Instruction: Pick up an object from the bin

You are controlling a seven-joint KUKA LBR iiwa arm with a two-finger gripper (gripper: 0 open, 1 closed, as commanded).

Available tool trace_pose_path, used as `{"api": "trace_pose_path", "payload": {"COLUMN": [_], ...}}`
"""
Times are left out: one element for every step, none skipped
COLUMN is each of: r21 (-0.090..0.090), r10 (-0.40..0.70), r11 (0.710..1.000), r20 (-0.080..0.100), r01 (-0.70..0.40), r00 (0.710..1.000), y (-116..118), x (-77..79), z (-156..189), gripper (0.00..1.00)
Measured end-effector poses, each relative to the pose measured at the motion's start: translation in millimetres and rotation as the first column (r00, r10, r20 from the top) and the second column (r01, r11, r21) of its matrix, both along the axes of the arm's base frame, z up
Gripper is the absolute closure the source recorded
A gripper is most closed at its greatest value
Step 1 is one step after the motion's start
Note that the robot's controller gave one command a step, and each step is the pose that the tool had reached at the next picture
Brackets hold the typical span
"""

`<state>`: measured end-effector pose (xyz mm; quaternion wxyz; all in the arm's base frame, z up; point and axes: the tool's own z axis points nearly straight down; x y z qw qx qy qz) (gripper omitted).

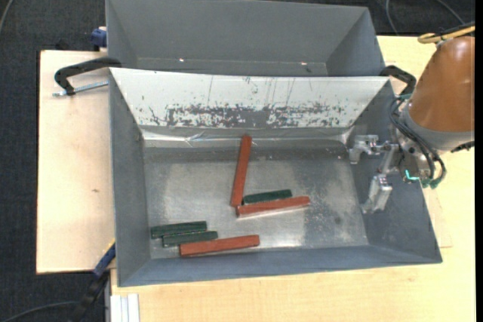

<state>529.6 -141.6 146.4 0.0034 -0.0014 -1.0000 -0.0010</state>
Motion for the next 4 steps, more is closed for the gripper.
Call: {"api": "trace_pose_path", "payload": {"r21": [0.003,-0.001,-0.003,-0.008], "r10": [0.211,0.254,0.251,0.463], "r11": [0.977,0.967,0.968,0.886], "r20": [0.002,0.013,0.011,0.019], "r01": [-0.211,-0.254,-0.251,-0.463], "r00": [0.977,0.967,0.968,0.886], "y": [73.6,106.8,104.7,102.8], "x": [-6.8,3.2,2.9,2.3], "z": [-77.9,-75.6,-75.8,54.3], "gripper": [0.0,0.0,1.0,1.0]}}
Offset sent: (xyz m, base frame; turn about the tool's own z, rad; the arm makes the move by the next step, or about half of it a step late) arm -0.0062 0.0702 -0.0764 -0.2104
